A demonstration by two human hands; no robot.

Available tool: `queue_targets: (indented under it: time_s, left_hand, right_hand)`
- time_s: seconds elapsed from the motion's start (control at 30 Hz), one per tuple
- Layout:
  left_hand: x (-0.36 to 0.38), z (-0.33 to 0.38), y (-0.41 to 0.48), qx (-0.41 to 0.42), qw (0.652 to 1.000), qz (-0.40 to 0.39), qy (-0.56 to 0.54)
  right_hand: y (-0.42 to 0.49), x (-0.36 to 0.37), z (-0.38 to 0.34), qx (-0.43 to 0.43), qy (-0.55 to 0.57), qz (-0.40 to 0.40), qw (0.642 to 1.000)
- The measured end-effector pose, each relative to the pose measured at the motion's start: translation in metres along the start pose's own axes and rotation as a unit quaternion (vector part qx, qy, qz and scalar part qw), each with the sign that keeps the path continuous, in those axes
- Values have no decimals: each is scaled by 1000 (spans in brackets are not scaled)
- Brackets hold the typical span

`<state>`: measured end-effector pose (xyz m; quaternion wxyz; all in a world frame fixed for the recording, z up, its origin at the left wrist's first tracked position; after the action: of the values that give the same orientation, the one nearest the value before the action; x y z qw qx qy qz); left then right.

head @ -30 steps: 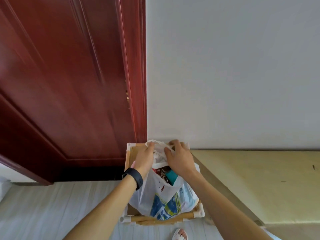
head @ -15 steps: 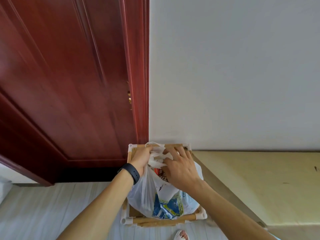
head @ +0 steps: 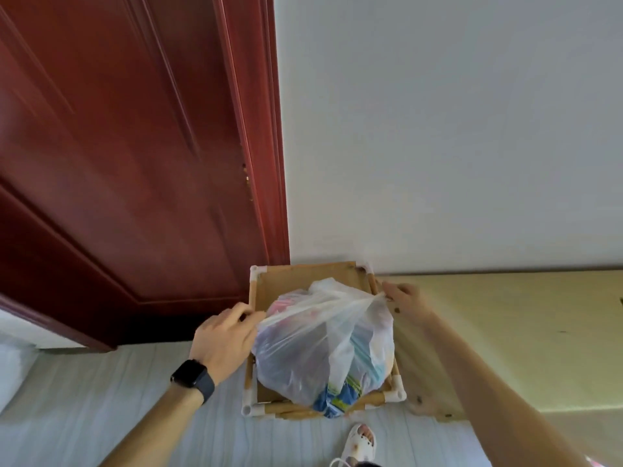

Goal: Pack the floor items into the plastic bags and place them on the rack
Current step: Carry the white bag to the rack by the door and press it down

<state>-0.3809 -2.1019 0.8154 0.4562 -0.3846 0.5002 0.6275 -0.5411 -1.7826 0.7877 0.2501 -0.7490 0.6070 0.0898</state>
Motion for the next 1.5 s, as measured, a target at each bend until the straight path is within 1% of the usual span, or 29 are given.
queue_targets:
  time_s: [0.03, 0.1, 0.17, 0.23, 0.3, 0.37, 0.43, 0.5, 0.57, 0.63, 0.67, 0.7, 0.77, 0.83, 0.93, 0.97, 1.0, 1.03, 1.07, 1.1, 1.13, 1.17, 1.2, 1.23, 1.27, 1.3, 1.33, 1.43, 1.5]
  left_hand:
    - [14, -1, -13, -49, 997, -34, -38]
    - [41, -1, -40, -167, 974, -89, -127]
    - [57, 3, -58, -216, 960, -76, -160]
    - [62, 4, -60, -254, 946, -51, -193]
    - [63, 3, -54, -302, 913, -23, -272]
    - [64, 2, -53, -350, 873, -21, -340]
    - [62, 2, -50, -361, 855, -37, -370]
    - [55, 2, -45, -360, 838, -60, -406]
    - [41, 3, -40, -351, 827, -65, -434]
    - [19, 6, -35, -340, 822, -38, -456]
    - [6, 8, -30, -330, 827, -17, -455]
    - [-10, 14, -21, -307, 844, 7, -440]
    - [-36, 33, 5, -224, 906, 51, -355]
    - [-51, 56, 35, -159, 953, 67, -248]
    - [-57, 90, 70, -126, 984, 85, -97]
    - [-56, 102, 79, -94, 990, 88, -56]
    - [-50, 114, 89, -49, 996, 71, -20]
    - [-40, 124, 98, -2, 1000, 24, 0]
    - [-25, 129, 103, 26, 998, -51, 1]
    - [-7, 128, 104, 27, 991, -132, -12]
    - [10, 123, 97, 9, 979, -199, -27]
    - [26, 117, 84, -15, 968, -249, -26]
    - [40, 110, 66, -34, 961, -273, -12]
    - [51, 101, 46, -52, 961, -271, 3]
    - [56, 92, 29, -76, 969, -236, 6]
    - [58, 84, 14, -103, 976, -194, 7]
    - [60, 79, 3, -125, 978, -170, 3]
    - [62, 74, -2, -140, 983, -120, -12]
    - [64, 73, 3, -136, 985, -109, -8]
  right_hand:
    - [1, 13, 12, -6, -45, 8, 999]
    - [4, 35, 21, -45, -129, 25, 990]
    - [7, 46, 27, -48, -169, 41, 984]
    - [9, 47, 36, -12, -155, 50, 986]
    - [13, 47, 40, -3, -170, 39, 985]
    - [17, 46, 37, -13, -201, 21, 979]
    - [18, 45, 34, -18, -216, 14, 976]
    - [16, 41, 32, -23, -208, 21, 978]
    - [11, 33, 28, -26, -151, 36, 987]
    - [1, 22, 17, -48, -88, 62, 993]
    - [-7, 16, 9, -66, -71, 78, 992]
    - [-15, 11, -1, -89, -69, 94, 989]
    - [-36, 5, -27, -164, -85, 128, 974]
    - [-60, 10, -59, -264, -105, 163, 945]
    - [-92, 36, -100, -411, -152, 173, 882]
    - [-99, 49, -107, -439, -167, 158, 868]
    - [-101, 61, -111, -449, -188, 132, 864]
    - [-98, 72, -109, -438, -220, 98, 866]
    - [-92, 80, -101, -405, -269, 62, 872]
    - [-84, 86, -87, -355, -328, 23, 875]
    - [-76, 90, -67, -296, -382, -17, 876]
    - [-68, 89, -46, -235, -411, -54, 879]
    - [-63, 86, -26, -184, -408, -82, 890]
    - [-59, 83, -11, -150, -383, -95, 906]
    - [-57, 80, -1, -135, -350, -97, 922]
    - [-56, 79, 5, -138, -319, -95, 933]
    - [-56, 79, 8, -146, -296, -93, 940]
    - [-56, 81, 12, -148, -270, -88, 947]
    - [-54, 78, 9, -130, -275, -74, 950]
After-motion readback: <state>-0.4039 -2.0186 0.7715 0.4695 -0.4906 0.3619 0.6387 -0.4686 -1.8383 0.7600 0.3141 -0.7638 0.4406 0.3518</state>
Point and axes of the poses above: each hand's wrist, its own y-axis towards the middle knuckle, its own x-axis out of the palm, z = x × y, the point moved 7 cm from there along y, towards the middle knuckle, and after that the axes turned 8 degrees about -x, right-handed, at the moved point
